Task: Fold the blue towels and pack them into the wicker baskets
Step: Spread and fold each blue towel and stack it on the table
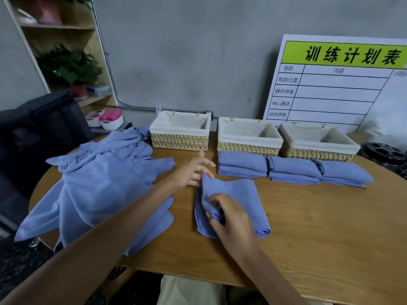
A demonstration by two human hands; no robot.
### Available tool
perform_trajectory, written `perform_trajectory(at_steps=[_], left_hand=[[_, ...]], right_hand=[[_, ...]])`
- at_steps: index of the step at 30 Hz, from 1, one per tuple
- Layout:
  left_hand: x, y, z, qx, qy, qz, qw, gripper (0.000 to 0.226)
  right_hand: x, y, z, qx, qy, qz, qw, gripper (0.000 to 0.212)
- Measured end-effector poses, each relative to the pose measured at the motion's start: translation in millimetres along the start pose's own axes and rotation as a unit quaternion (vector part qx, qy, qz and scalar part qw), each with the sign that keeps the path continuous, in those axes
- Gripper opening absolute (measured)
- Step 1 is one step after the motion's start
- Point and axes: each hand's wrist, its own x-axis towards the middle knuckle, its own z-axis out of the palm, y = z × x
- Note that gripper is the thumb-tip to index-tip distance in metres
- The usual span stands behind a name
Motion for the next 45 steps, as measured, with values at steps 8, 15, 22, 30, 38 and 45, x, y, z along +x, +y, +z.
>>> perform_trajectory(at_steps=[8, 15, 22, 30, 38, 45], left_hand=[[-15.3, -18.8, 22.7, 0.282, 0.137, 0.188, 0.931, 0.052], [-22.4, -39.4, 74.3, 0.537, -0.024, 0.08, 0.839, 0.061], [-29.9, -40.4, 52.2, 0.579, -0.062, 0.038, 0.812, 0.082], [-57.7, -20.3, 37.4, 0.669, -0.061, 0.036, 0.74, 0.112], [-1.6, 3.9, 17.5, 0.314, -0.001, 0.026, 0.949, 0.072], [33.8, -12.1, -3.9, 0.183, 0.057, 0.124, 0.974, 0.028]], right_hand=[[11.9, -0.4, -34.5, 0.097, 0.095, 0.064, 0.989, 0.024], [-10.8, 61.1, -24.9, -0.22, -0.077, 0.186, 0.955, 0.081], [-12.2, 69.1, -39.3, -0.227, -0.056, 0.216, 0.948, 0.115], [23.9, 83.6, -63.7, -0.136, -0.106, 0.197, 0.965, 0.046], [84.3, 103.6, -69.1, 0.2, -0.167, 0.127, 0.957, 0.028], [127.4, 104.1, -61.1, 0.187, -0.127, 0.077, 0.971, 0.031]])
